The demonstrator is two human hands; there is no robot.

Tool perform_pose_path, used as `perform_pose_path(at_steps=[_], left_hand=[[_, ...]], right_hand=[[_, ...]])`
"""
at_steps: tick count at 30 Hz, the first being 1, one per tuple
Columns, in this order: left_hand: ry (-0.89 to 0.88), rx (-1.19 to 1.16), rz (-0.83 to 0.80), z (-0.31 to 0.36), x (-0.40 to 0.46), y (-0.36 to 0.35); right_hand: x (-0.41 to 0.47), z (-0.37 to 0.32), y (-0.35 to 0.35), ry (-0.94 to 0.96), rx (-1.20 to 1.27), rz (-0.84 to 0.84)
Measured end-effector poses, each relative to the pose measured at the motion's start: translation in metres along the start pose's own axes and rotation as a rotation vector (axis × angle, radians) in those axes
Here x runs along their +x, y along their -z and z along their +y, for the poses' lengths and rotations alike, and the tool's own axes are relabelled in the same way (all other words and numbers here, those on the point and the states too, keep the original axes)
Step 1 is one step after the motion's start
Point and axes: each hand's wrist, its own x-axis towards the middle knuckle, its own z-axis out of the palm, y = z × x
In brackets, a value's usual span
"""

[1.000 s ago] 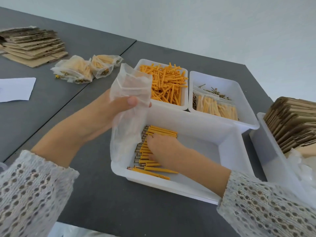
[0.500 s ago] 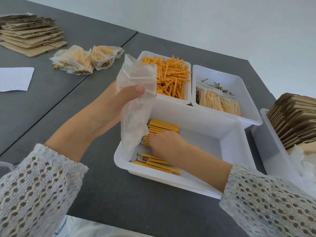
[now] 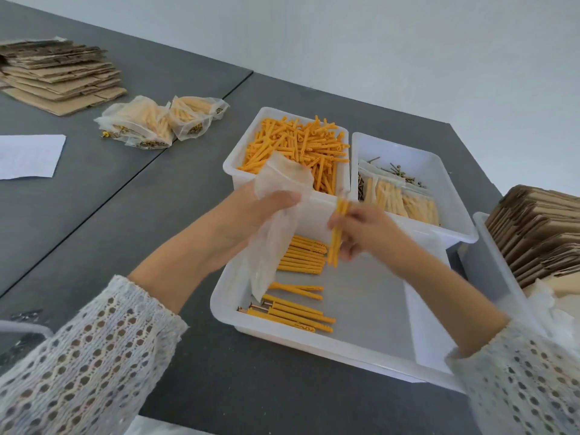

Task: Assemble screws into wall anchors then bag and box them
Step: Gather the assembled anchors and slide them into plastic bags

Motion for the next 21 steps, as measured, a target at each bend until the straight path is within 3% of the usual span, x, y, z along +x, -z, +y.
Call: perform_pose_path(at_steps=[3, 6, 13, 17, 21], left_hand=[[0.070, 0.082, -0.071, -0.007, 0.007, -0.011], [0.110, 0.087, -0.075, -0.011, 0.015, -0.022], [0.026, 0.158, -0.111, -0.006, 0.023, -0.040], [0.014, 0.176, -0.063, -0.007, 0.025, -0.043], [0.025, 0.207, -0.074, -0.012, 0.022, -0.041]], right_hand=[[0.003, -0.022, 0.037, 0.126, 0.365, 0.234], [0.004, -0.041, 0.050, 0.245, 0.472, 0.267], [0.010, -0.044, 0.024, 0.269, 0.210, 0.228], [0.012, -0.034, 0.013, 0.286, -0.068, 0.139], [0.011, -0.030, 0.014, 0.273, -0.115, 0.058]])
